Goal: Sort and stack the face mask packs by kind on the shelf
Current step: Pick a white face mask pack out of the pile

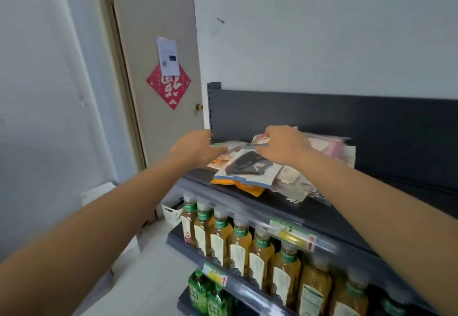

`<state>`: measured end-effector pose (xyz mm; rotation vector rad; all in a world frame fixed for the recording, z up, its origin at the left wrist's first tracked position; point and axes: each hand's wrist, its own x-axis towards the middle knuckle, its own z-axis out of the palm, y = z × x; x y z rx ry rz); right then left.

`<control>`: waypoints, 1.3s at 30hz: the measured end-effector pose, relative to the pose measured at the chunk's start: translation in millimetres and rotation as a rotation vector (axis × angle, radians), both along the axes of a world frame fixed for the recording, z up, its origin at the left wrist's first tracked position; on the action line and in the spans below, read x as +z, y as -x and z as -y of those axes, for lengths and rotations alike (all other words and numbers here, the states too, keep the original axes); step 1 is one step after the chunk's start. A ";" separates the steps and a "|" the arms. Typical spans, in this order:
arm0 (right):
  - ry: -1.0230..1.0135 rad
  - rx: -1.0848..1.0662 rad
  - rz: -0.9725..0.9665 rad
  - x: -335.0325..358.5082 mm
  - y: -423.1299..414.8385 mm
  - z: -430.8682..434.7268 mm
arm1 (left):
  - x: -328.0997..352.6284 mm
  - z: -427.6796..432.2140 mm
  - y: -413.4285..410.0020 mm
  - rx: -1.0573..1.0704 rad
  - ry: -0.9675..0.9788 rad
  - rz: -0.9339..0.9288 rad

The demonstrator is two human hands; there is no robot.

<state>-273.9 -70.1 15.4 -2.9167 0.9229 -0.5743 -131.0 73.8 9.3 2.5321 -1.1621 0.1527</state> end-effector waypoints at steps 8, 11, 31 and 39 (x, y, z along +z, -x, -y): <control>-0.030 -0.046 -0.197 -6.6 -98.9 -1.3 | -20.0 -5.9 -100.0 0.057 -0.090 -0.095; -0.052 -0.103 -0.272 -11.3 -134.2 15.2 | -28.5 11.3 -133.0 0.058 -0.111 -0.096; -0.579 -0.466 -0.223 -44.6 -256.0 81.9 | -42.9 140.9 -241.4 -0.258 -0.088 -0.580; -0.808 -0.482 0.559 -27.8 -233.4 37.6 | -2.3 110.8 -243.3 -0.410 0.114 -0.639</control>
